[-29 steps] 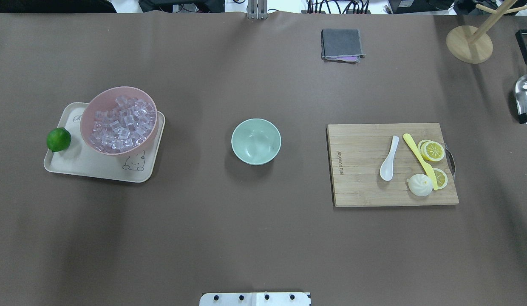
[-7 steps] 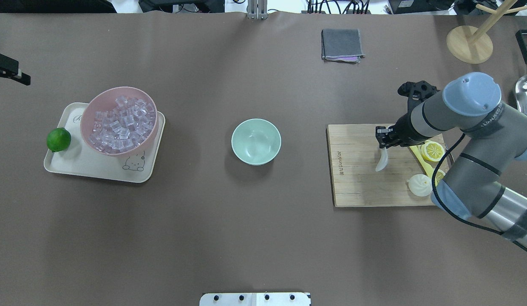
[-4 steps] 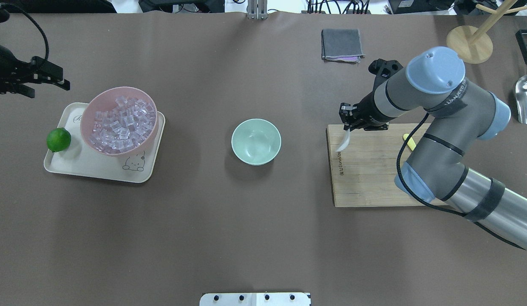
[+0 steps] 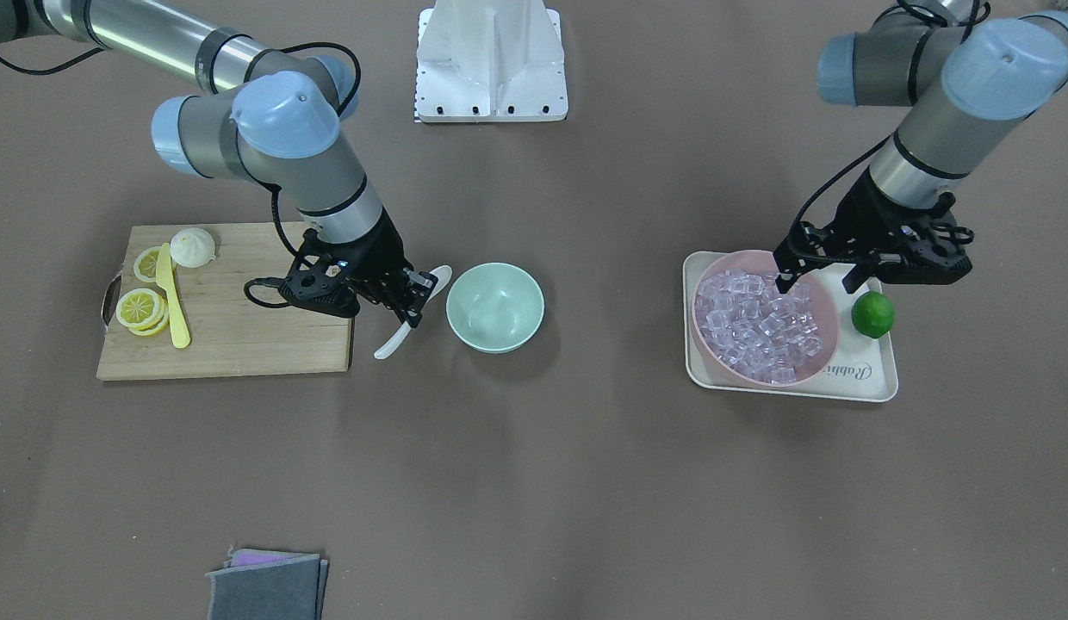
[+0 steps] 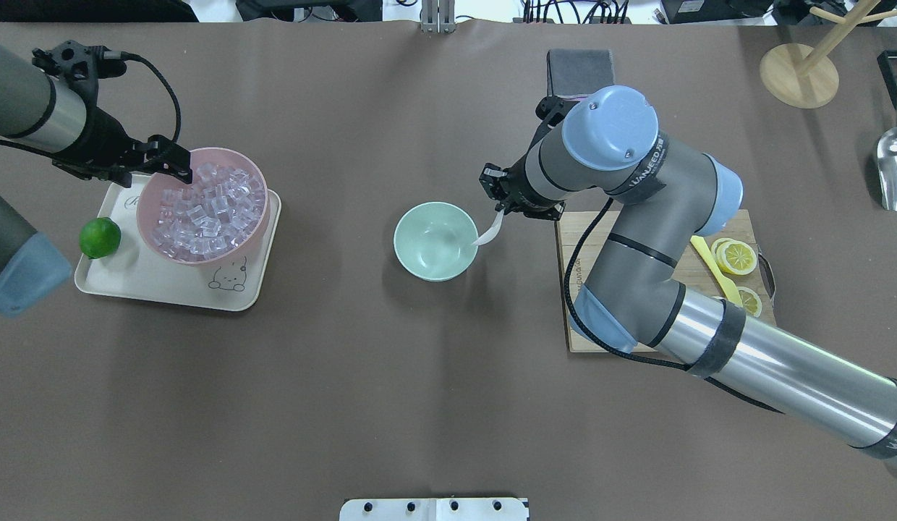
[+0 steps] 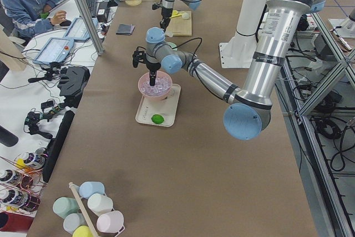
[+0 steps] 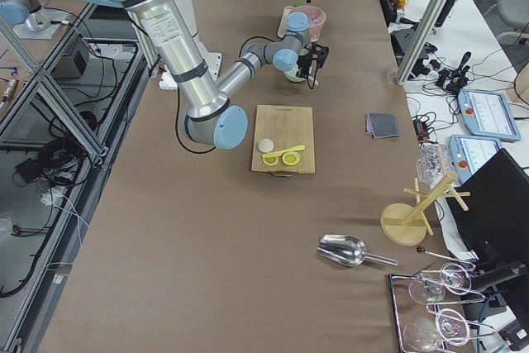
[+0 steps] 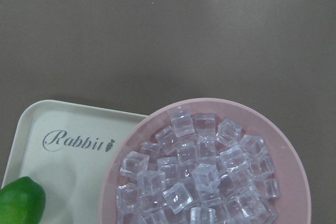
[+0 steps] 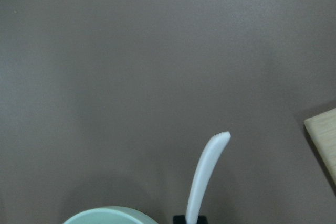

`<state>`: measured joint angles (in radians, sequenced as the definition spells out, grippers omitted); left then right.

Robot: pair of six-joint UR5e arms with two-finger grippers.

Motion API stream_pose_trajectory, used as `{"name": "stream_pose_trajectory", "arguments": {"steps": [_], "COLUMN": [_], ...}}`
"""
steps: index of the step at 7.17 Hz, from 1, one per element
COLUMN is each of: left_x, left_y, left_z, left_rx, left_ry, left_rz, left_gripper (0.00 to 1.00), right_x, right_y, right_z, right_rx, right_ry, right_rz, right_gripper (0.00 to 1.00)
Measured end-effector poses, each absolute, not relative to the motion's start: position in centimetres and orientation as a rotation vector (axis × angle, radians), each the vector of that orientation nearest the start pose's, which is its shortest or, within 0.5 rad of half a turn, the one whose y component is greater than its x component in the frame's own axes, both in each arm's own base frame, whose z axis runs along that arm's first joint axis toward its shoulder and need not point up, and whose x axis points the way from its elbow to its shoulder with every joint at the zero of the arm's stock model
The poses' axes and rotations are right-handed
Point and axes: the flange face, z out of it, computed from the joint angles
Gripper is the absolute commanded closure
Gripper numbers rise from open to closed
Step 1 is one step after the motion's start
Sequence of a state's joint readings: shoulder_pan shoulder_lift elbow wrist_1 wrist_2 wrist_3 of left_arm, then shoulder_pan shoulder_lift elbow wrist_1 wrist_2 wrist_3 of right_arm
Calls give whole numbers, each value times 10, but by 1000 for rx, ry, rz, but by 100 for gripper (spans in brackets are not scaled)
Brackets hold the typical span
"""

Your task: Put spoon and ice into bowl

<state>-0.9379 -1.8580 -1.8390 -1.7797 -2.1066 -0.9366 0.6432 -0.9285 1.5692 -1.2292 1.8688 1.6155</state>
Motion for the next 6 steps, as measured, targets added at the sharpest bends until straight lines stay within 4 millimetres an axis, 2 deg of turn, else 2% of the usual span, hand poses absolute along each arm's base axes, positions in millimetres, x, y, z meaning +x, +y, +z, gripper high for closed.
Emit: {"name": "stream_pose_trajectory", "arguments": {"steps": [2, 4, 5, 6], "left_x": [300, 311, 315, 321], "left_y": [-513, -509, -508, -508], "left_z": [352, 355, 357, 359], "left_rx": [179, 191, 188, 183], "left_ry": [875, 860, 856, 852], "left_rz": [-36, 6, 17, 25], "left_gripper": [7, 8, 10, 11], "right_x": [-528, -552, -559, -561], "right_y": [-502, -484, -478, -475], "right_z": [222, 213, 211, 208], "right_rx": [42, 70, 78, 82], "right_ry": [-1023, -1025, -1026, -1028], "right_rz": [525, 561, 568, 569], "right_gripper": [100, 100, 44, 0]}}
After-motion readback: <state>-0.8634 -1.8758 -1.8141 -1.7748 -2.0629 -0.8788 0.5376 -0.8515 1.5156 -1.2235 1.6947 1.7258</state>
